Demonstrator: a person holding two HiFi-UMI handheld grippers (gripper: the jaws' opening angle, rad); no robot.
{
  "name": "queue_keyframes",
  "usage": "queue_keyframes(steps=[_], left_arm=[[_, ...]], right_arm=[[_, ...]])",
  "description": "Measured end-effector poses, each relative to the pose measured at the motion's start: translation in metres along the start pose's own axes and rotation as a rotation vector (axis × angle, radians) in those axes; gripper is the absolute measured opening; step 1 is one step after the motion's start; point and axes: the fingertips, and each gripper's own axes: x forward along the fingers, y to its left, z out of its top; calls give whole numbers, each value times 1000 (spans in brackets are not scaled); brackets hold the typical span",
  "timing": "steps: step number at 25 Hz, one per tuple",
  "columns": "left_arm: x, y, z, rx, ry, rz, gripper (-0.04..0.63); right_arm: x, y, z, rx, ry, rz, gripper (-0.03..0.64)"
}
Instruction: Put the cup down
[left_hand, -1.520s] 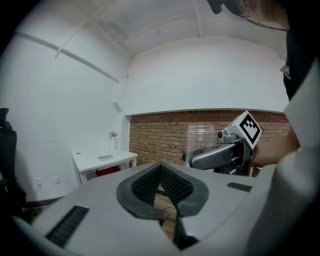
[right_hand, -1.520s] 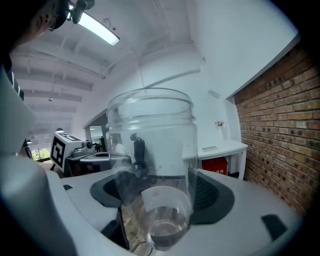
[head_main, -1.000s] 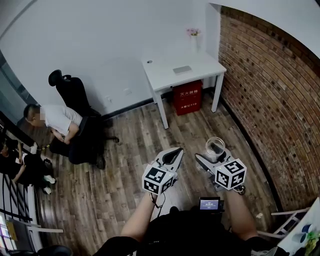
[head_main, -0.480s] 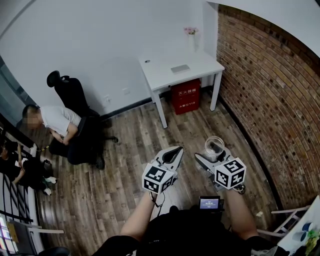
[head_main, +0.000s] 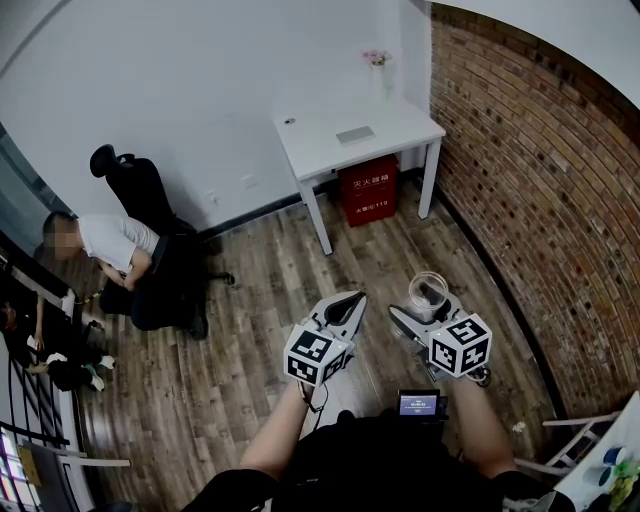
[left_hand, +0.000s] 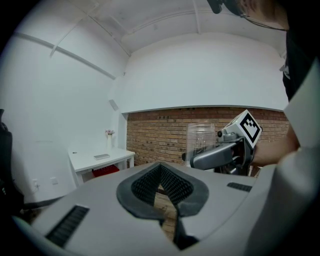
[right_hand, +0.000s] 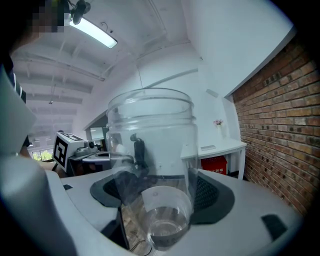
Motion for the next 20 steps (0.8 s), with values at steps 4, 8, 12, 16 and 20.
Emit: queue_keyframes(steps=[4, 8, 12, 16, 20], left_arm=[[11, -1, -1, 0, 10, 10, 9], [24, 0, -6, 3, 27, 30, 9], [40, 7, -15, -21, 42, 38, 9], [69, 23, -14, -27, 45, 28, 9], [108, 53, -16, -35, 45, 15, 9]], right_arm=[[-3, -13, -4, 10, 1, 4, 368], [-2, -32, -10, 32, 2, 6, 368], [4, -48, -19, 55, 20, 10, 368], [16, -75, -18, 67, 32, -5, 368], [43, -112, -16, 85, 42, -31, 368]])
